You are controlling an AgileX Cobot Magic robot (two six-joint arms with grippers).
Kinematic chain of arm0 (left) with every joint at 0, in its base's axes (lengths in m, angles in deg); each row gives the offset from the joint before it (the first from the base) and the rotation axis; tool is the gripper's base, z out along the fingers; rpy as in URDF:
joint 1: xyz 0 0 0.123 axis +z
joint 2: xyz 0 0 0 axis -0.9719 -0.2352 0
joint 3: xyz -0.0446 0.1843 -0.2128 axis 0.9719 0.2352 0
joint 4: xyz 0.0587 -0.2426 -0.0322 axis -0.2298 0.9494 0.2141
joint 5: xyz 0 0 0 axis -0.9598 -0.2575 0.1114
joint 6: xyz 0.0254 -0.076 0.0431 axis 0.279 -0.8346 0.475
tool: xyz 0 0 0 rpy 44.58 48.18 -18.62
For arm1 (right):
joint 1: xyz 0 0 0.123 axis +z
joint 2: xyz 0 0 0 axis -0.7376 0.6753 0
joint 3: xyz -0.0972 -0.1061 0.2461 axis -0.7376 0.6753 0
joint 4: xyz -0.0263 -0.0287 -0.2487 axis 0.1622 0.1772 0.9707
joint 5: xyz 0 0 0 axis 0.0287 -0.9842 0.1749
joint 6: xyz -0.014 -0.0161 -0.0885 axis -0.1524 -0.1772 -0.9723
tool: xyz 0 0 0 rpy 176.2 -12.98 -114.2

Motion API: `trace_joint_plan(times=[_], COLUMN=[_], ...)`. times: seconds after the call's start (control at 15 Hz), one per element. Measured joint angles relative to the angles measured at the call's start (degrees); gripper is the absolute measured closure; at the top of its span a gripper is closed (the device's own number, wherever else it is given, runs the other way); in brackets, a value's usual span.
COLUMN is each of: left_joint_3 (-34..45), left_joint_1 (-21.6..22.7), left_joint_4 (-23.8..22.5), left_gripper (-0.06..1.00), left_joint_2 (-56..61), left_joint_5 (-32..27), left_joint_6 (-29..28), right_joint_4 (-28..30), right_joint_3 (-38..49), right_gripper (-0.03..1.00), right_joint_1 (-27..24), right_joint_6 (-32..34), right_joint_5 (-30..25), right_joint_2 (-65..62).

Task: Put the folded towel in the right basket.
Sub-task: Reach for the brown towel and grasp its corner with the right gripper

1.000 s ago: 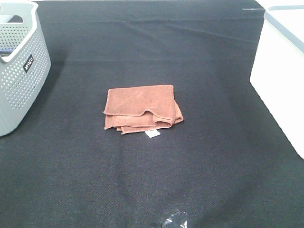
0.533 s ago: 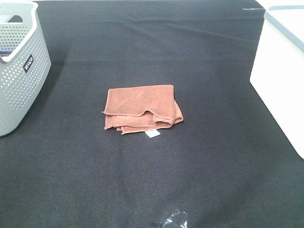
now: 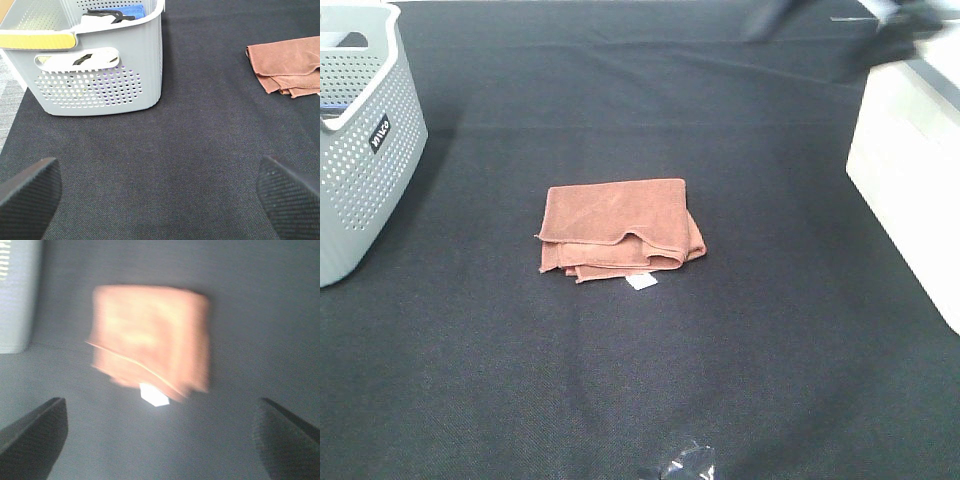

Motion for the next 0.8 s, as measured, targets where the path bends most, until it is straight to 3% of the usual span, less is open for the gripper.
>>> trace_joint_plan(times=[0.13, 0.4, 0.8], left_joint_3=[0.0, 0.0, 0.0], left_joint_1=[0.0, 0.0, 0.0], left_joint_4=[0.0, 0.0, 0.0], left_gripper=[-0.04, -0.04, -0.04], left_joint_2=[0.0, 0.0, 0.0], left_joint_5=[0.0, 0.0, 0.0], left_joint_6=[0.0, 0.0, 0.0], right_joint_4=[-7.7, -9.4, -9.5], right_joint_3=[-11.7, -22.9, -23.8], right_gripper=[0.01, 0.01, 0.01], right_joint_1=[0.6, 0.6, 0.6], right_joint_6=[-1.7, -1.5, -1.6], right_joint_5=[-3.8, -5.8, -6.5], right_joint_2=[11.9, 22.7, 23.8])
